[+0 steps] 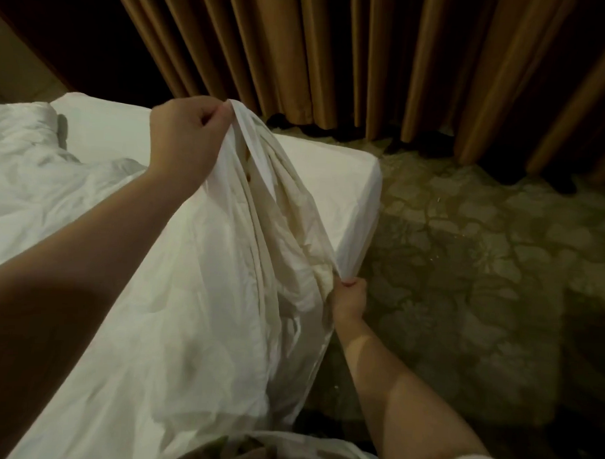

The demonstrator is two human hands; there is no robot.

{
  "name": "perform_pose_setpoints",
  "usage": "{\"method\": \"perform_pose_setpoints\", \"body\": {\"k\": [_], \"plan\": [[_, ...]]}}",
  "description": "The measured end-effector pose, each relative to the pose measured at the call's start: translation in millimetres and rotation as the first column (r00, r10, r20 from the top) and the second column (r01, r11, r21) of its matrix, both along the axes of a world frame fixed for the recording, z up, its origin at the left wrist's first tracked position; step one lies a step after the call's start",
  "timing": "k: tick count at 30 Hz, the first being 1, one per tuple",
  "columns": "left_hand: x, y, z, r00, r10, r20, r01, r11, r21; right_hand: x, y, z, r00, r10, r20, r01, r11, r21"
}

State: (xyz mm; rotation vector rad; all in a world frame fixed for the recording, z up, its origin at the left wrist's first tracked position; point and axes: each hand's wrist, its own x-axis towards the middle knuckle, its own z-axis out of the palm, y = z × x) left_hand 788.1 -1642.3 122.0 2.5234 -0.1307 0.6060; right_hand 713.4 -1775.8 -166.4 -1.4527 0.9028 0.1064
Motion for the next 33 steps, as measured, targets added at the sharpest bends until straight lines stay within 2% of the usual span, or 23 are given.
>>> {"method": "perform_pose_setpoints", "body": {"k": [3,5,7,10,13,14,16,18,21,23,25,26,27,29,30,33], "plan": [[1.8,1.5,-1.4,1.000,0.011,0.003,-0.011,1.000,-0.014,-29.1,22.0,1.4,0.993,0.045,0.111,-0.067,0.979,0.195],[1.4,1.8,-1.5,1.000,0.019,0.001,-0.019,1.000,-0.022,-54.3,29.3,-1.9,0.989,0.088,0.119,-0.121,0.944,0.306],[1.9,2.5,-1.2,1.000,0.024,-0.003,-0.024,0.999,-0.031,-79.1,31.5,-9.1,0.984,0.127,0.125,-0.162,0.929,0.333],[2.1,3.3,-2.5,1.000,0.017,0.011,-0.017,0.999,-0.044,-102.7,33.5,-11.0,0.922,0.352,0.164,-0.378,0.911,0.168],[-1.2,-0.7,-6.4,1.000,-0.014,0.023,0.015,0.999,-0.047,-90.3,37.2,2.0,0.902,0.398,0.167,-0.396,0.917,-0.050],[-1.6,-1.5,-7.1,0.999,-0.017,0.030,0.018,0.999,-0.048,-83.4,36.8,8.8,0.898,0.406,0.171,-0.403,0.914,-0.057],[-0.1,-0.1,-5.8,0.999,-0.005,0.041,0.008,0.998,-0.058,-83.7,28.6,13.9,0.900,0.365,0.240,-0.372,0.928,-0.017],[1.2,4.7,-2.8,0.999,0.007,0.040,-0.005,0.997,-0.072,-96.4,13.1,6.0,0.926,0.279,0.254,-0.271,0.960,-0.067],[-6.6,1.7,-4.1,0.999,-0.032,0.021,0.032,0.999,-0.009,-101.2,-7.5,-5.7,0.986,0.112,0.121,-0.109,0.994,-0.031],[-10.3,-4.8,-9.3,0.999,-0.036,0.012,0.036,0.999,0.011,-77.6,-11.0,1.2,0.995,-0.033,0.099,0.020,0.991,0.136],[-10.1,-7.8,-10.7,0.999,-0.032,0.019,0.031,0.999,0.014,-46.8,-16.7,15.4,0.964,-0.256,0.074,0.204,0.888,0.412],[-9.8,-8.6,-9.4,0.999,-0.031,0.023,0.030,0.999,0.018,-35.3,-21.5,19.0,0.956,-0.284,0.070,0.217,0.849,0.481],[-9.1,-8.6,-7.8,0.999,-0.029,0.023,0.029,0.999,0.023,-25.9,-26.0,21.3,0.972,-0.213,0.097,0.144,0.872,0.467],[-8.4,-8.8,-5.0,1.000,-0.017,0.019,0.017,0.999,0.028,-13.2,-30.3,25.1,0.983,0.102,0.155,-0.146,0.941,0.306],[-8.4,-9.3,-4.8,1.000,-0.009,0.018,0.008,1.000,0.028,-10.2,-29.7,28.9,0.960,0.226,0.163,-0.261,0.936,0.236],[-8.7,-10.7,-5.8,1.000,0.008,0.017,-0.009,0.999,0.032,-2.0,-27.3,36.6,0.906,0.368,0.209,-0.403,0.901,0.160]]}}
